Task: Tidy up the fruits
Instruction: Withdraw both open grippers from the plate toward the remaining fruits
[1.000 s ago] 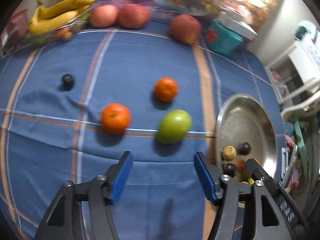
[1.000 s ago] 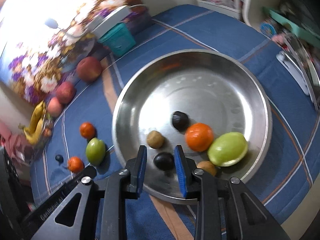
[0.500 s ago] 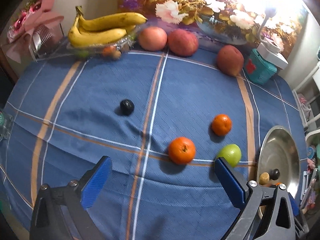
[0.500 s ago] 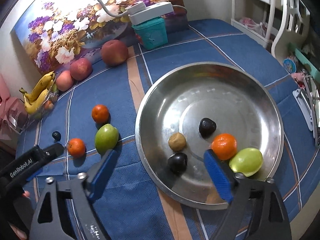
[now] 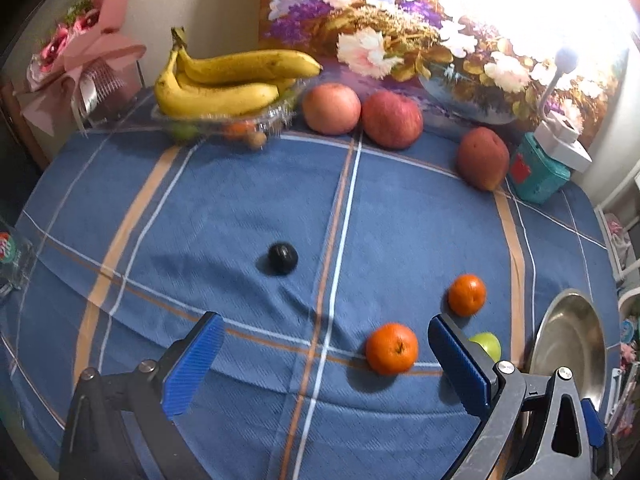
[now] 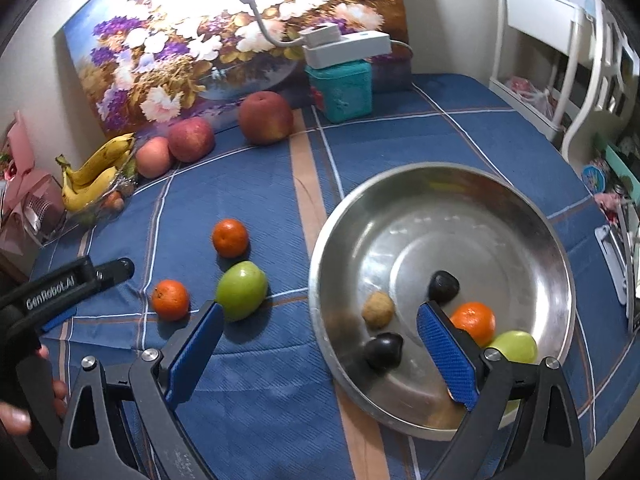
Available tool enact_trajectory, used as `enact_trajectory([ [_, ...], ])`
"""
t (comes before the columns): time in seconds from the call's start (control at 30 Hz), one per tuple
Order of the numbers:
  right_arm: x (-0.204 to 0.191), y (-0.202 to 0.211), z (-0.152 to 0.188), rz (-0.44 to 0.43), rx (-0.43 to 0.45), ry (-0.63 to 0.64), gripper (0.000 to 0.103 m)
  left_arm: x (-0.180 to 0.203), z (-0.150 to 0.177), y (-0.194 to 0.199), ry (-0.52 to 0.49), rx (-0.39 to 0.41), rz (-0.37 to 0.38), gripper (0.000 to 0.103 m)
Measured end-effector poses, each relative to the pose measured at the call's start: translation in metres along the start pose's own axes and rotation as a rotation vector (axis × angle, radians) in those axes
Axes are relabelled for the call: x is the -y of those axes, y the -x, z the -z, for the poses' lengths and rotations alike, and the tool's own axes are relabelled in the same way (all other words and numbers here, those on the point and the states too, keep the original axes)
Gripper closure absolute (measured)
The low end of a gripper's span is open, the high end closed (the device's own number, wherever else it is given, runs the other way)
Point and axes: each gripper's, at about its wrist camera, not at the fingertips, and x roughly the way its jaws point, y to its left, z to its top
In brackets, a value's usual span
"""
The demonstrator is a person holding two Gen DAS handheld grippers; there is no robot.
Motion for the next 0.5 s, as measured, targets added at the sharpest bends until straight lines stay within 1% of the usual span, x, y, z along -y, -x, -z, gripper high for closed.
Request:
enact_trajectory([
  [0.1, -0.007, -0.001, -0.002, -0.013, 0.008, 0.017, 0.006, -0.004, -0.005, -0.001, 0.016, 0.021, -0.045, 0.0],
  [0.23, -0.02, -0.002, -0.005, -0.011, 0.022, 0.06, 0.006, -0.015, -0.014, -0.002, 0.033, 0.044, -0.128, 0.0],
  [0.27, -0.022, -0.002, -0.006, -0.009, 0.025, 0.067, 0.006, -0.018, -0.018, -0.001, 0.037, 0.051, -0.135, 0.0],
  [0.37, -0.029, -0.003, -0.01, -0.014, 0.037, 0.067, 0.006, -0.03, -0.029, -0.001, 0.047, 0.066, -0.112, 0.0],
  [0.5, -0.043, -0.007, -0.017, -0.044, 0.038, 0.065, 0.006, -0.042, -0.044, -0.006, 0.009, 0.078, -0.075, 0.0],
])
